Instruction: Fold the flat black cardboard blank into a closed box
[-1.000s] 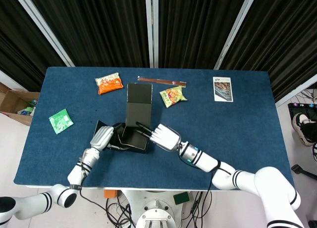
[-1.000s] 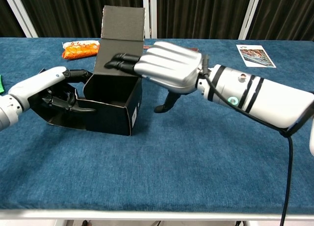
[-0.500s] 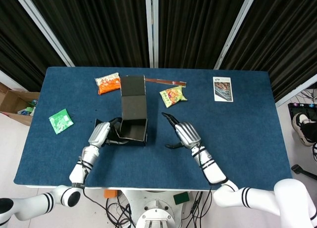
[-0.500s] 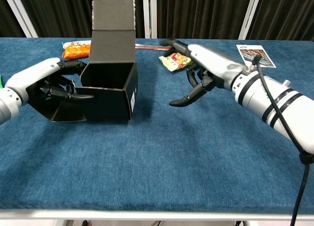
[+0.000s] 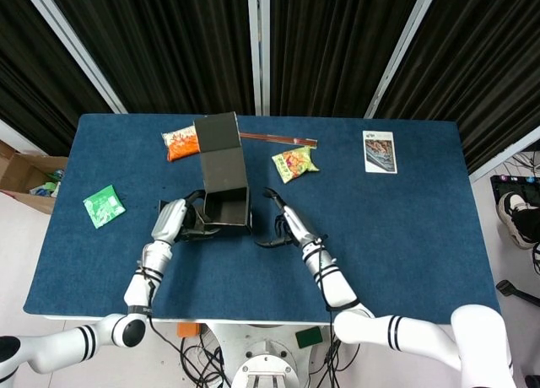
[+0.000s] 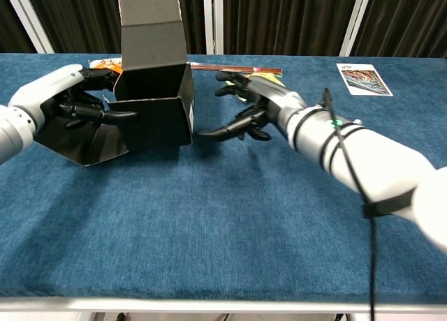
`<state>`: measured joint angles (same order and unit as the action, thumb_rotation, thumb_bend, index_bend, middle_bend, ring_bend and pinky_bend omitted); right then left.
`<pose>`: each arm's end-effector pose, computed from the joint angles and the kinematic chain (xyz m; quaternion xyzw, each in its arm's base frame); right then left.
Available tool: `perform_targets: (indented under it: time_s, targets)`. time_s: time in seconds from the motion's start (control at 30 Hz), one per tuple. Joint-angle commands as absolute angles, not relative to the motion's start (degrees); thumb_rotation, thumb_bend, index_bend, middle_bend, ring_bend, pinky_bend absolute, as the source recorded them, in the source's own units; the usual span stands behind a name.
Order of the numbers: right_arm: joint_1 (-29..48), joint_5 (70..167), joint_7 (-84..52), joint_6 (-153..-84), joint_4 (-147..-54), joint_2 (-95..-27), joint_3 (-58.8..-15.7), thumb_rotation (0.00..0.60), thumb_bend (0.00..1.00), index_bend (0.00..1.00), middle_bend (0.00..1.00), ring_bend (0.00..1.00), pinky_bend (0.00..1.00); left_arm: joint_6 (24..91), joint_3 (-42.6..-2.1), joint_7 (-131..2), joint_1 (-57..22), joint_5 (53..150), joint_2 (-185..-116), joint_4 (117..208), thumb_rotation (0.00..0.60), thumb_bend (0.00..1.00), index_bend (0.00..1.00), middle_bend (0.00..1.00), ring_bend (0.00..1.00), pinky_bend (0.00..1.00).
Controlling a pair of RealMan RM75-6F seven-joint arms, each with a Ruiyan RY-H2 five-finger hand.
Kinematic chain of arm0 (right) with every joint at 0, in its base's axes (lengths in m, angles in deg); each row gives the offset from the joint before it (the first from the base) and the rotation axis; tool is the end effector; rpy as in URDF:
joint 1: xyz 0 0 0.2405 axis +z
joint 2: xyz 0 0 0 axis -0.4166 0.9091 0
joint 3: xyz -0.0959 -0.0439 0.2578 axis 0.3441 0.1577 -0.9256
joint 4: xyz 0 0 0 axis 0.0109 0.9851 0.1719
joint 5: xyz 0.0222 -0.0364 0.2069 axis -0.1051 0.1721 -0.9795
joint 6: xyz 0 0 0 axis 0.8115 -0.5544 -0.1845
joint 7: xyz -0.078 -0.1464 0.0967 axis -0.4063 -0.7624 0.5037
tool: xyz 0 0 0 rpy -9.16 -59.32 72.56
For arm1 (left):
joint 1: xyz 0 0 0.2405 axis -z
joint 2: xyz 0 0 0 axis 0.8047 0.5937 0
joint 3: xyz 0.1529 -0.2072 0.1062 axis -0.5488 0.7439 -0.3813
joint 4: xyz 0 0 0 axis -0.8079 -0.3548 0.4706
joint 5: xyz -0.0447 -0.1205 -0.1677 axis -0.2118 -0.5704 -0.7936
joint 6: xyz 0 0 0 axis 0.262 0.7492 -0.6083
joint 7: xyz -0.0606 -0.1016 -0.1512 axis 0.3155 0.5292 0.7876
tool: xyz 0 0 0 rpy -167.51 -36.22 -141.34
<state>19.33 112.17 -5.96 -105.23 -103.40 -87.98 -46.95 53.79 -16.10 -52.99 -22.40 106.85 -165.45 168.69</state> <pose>-0.0765 -0.3816 -0.1390 0.5153 -0.6758 0.4896 0.1952 -0.1983 0.3776 -0.0532 -0.5223 -0.6005 -0.4999 0.3416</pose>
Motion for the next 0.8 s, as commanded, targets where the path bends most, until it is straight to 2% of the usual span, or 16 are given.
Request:
perform_targets:
  time_s: [0.03,0.37,0.5,0.57,0.63,0.73,0.8]
  targets:
    - [20.9,111.63,-6.63,-105.63,-101.29,-90.54,-48.47,0.6,0.0,0.0,0.12,0.7,1.0,53.98,-15.67,-53.46,-22.19,106.55,-165.47,169.15,0.452,0.0,0.44,0.4,0.7,0.93]
    - [23.68,112.05,-6.52,-105.29,-95.8,-95.09,-51.32,0.6,0.0,0.0,0.15,0.7,1.0,54.07,-15.31,-53.23,-22.14,106.57,-165.07,170.03,0.449,0.0,0.44,0.4,0.7,0.93]
    - [24.51,112.79,-5.88,-105.34,-94.04,-96.39,-52.13,0.6,0.0,0.01,0.2,0.7,1.0,53.98,-15.37,-52.83,-22.05,106.94,-165.04,169.89,0.45,0.0,0.44,0.4,0.7,0.93]
    - [24.95,113.34,-5.35,-106.07,-92.91,-97.52,-52.75,0.6,0.0,0.05,0.25,0.71,1.0,54.06,-15.33,-52.69,-22.01,107.11,-165.07,169.83,0.449,0.0,0.44,0.4,0.7,0.93]
    - [25.29,113.56,-4.8,-106.7,-91.81,-98.62,-53.38,0.6,0.02,0.14,0.32,0.72,1.0,54.19,-15.34,-52.55,-22.02,107.29,-165.08,169.85,0.451,0.0,0.44,0.39,0.7,0.93]
    - [25.82,113.41,-4.3,-107.06,-90.03,-100.14,-54.23,0.6,0.15,0.27,0.42,0.74,1.0,54.5,-15.58,-52.32,-22.22,107.72,-164.86,170.06,0.45,0.0,0.39,0.37,0.7,0.93]
    - [25.99,113.48,-3.92,-107.22,-89.2,-100.74,-54.64,0.6,0.2,0.31,0.45,0.74,1.0,54.9,-15.81,-52.23,-22.45,108.15,-164.67,170.1,0.452,0.0,0.35,0.34,0.69,0.93]
